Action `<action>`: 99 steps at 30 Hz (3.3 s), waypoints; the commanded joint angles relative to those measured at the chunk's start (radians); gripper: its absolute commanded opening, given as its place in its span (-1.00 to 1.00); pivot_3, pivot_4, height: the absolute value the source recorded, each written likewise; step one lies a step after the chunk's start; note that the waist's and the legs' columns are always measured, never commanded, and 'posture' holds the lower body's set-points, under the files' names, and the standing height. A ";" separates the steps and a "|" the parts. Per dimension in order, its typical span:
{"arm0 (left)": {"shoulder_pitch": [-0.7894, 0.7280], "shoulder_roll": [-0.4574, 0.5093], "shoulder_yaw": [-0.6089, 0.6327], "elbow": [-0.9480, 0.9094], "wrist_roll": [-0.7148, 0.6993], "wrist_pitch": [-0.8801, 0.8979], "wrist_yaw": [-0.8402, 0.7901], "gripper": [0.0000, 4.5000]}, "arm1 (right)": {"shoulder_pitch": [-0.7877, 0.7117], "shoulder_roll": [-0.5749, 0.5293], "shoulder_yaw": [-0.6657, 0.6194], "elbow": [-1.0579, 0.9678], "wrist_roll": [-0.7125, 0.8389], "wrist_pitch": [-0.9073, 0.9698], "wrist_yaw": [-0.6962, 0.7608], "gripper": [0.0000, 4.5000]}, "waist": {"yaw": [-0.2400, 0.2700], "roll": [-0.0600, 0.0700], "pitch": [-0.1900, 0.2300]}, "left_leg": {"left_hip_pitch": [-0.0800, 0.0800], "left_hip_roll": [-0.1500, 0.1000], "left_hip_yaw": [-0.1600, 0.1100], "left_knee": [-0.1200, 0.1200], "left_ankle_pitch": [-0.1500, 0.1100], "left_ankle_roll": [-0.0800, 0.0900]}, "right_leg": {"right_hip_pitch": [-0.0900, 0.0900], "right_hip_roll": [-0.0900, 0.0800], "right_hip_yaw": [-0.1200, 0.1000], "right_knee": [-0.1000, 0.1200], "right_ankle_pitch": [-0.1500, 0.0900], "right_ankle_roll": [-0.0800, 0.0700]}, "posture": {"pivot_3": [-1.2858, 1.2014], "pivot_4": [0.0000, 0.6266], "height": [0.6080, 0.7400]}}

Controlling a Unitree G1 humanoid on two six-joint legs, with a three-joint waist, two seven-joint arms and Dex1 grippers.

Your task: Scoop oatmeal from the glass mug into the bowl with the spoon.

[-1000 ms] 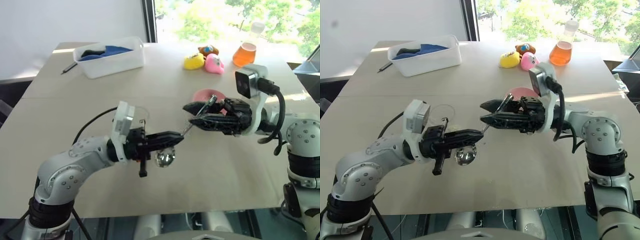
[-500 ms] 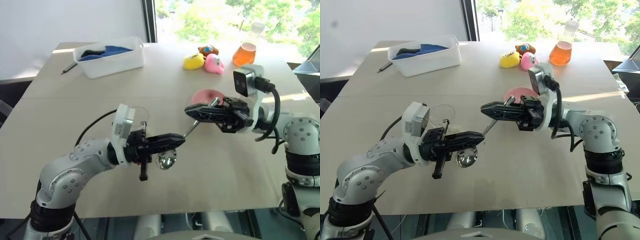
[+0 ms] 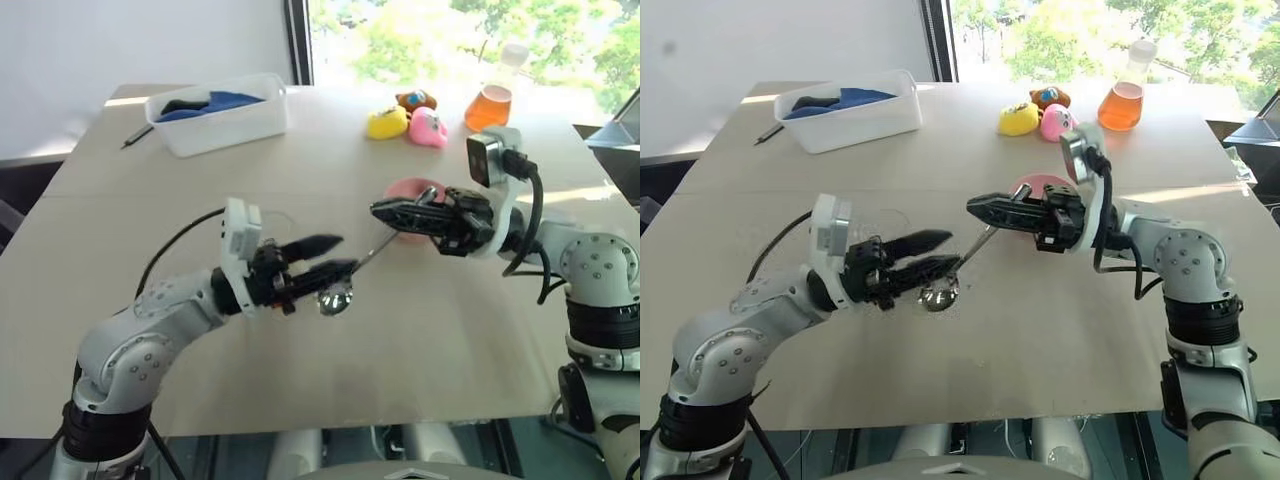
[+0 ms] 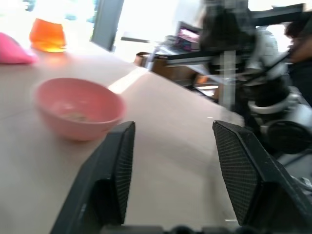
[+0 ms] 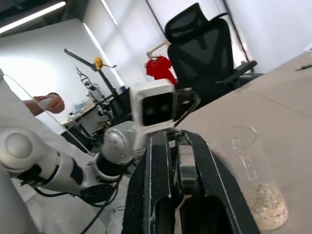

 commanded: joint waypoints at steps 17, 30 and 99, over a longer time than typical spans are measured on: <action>0.262 -0.014 0.613 -0.176 0.121 -0.149 0.443 0.06 | -0.020 0.030 -0.129 0.236 -0.151 -0.018 -0.311 -1.00 | -0.003 0.000 0.000 | 0.001 -0.001 0.003 0.000 0.002 -0.003 | 0.000 -0.003 0.001 0.000 0.000 0.000 | 0.03 -0.52 1.00; 0.499 -0.185 0.307 -0.054 0.515 -0.487 0.226 0.06 | -0.072 0.070 -0.160 0.286 -0.224 -0.041 -0.341 -1.00 | 0.012 0.001 0.000 | -0.009 -0.002 0.002 0.001 0.000 0.000 | -0.009 -0.002 0.000 0.000 0.000 0.000 | 0.03 -0.52 1.00; 0.032 -0.178 0.063 0.483 0.586 -0.607 -0.050 -0.78 | 0.020 0.103 -0.212 0.088 -0.169 -0.015 -0.455 -1.00 | 0.004 0.001 0.000 | -0.011 -0.001 0.001 0.002 0.002 -0.003 | -0.010 -0.002 -0.003 0.002 0.002 0.002 | 0.03 -0.52 1.00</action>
